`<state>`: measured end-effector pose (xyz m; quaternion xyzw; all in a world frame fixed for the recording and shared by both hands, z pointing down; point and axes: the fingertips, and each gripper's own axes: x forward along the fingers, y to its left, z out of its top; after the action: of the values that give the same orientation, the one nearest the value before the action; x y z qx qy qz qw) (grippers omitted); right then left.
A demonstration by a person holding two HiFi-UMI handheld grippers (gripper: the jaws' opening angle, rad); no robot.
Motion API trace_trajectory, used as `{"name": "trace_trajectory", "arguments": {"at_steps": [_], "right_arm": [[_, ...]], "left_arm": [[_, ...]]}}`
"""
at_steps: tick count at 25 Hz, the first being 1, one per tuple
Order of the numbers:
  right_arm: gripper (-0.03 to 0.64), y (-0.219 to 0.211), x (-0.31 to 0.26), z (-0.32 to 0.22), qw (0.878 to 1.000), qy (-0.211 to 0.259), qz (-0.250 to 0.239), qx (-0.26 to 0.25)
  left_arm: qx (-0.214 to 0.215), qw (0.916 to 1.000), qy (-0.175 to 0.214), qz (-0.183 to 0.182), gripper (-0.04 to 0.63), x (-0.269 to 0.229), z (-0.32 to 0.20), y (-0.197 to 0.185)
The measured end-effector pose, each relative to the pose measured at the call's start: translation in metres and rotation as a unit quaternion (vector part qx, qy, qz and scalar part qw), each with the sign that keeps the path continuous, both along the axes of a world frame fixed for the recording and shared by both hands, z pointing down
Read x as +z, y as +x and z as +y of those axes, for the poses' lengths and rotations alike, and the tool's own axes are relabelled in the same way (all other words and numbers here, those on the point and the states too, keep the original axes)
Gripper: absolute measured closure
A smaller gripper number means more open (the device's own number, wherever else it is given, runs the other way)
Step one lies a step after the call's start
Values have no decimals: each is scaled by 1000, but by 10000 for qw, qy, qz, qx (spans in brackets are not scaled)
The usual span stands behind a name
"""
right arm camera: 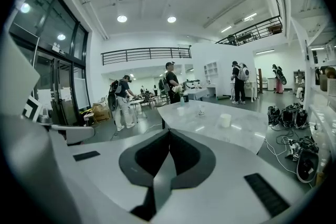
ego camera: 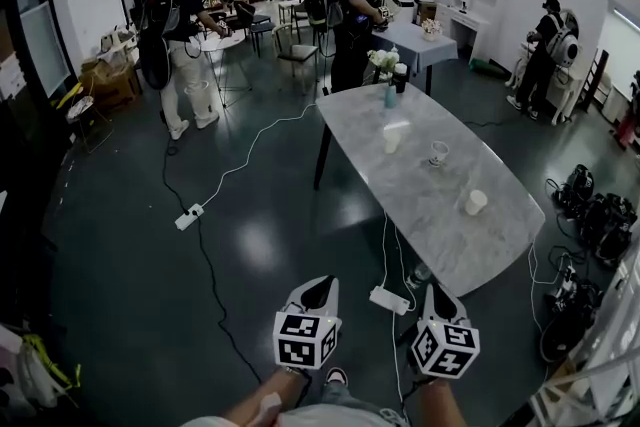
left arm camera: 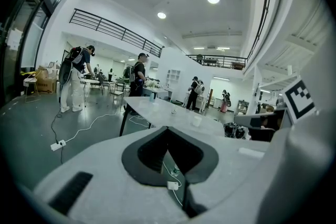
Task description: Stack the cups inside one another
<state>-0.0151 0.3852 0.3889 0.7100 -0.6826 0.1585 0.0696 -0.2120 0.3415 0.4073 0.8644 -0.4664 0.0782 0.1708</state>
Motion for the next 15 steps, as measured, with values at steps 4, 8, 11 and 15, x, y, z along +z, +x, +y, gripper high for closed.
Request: {"name": "trace_trajectory", "arguments": {"at_steps": [4, 8, 11, 15], "right_arm": [[609, 14, 6, -28, 10000, -61, -6, -8], [609, 27, 14, -55, 9999, -112, -61, -15], [609, 32, 19, -76, 9999, -141, -93, -36], [609, 40, 20, -105, 9998, -153, -133, -81]], "left_arm": [[-20, 10000, -34, -13, 600, 3, -31, 11], [26, 10000, -43, -58, 600, 6, -57, 26], [92, 9999, -22, -92, 600, 7, -75, 35], [124, 9998, 2, -169, 600, 4, -101, 46]]}}
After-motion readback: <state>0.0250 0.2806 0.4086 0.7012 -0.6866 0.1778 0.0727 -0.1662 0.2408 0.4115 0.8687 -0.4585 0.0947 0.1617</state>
